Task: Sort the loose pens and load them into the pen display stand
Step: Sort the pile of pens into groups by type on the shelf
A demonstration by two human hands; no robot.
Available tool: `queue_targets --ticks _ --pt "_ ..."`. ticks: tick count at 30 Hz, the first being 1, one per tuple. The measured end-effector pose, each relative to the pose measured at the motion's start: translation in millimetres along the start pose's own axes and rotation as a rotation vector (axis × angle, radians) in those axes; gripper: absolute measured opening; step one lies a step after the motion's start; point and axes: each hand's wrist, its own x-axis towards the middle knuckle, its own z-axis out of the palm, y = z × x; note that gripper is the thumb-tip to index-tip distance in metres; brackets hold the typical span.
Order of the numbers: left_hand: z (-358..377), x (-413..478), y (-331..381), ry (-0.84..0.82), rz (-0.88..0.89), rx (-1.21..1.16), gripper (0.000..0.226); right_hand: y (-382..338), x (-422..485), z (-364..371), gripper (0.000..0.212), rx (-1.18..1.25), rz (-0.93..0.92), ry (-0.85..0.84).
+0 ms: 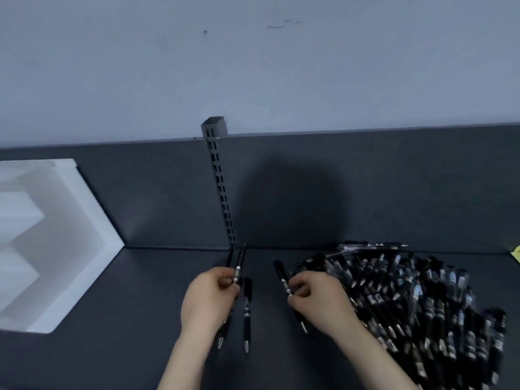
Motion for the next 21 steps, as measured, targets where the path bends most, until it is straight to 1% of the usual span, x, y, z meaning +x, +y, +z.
queue_targets --ticks 3,8,14,21 --pt "-6 -3 -21 0.006 -0.051 -0.011 0.028 -11 1 21 0.024 -0.028 0.002 -0.039" --pt "-9 -3 -40 -0.006 -0.071 0.080 0.027 -20 0 44 0.025 -0.060 0.036 -0.061" --pt "-3 -4 -44 -0.100 -0.022 0.117 0.028 -29 -1 59 0.027 -0.092 0.069 -0.045" --pt "4 -6 -39 -0.159 0.034 0.127 0.021 -35 -4 70 0.023 -0.110 0.070 -0.035"
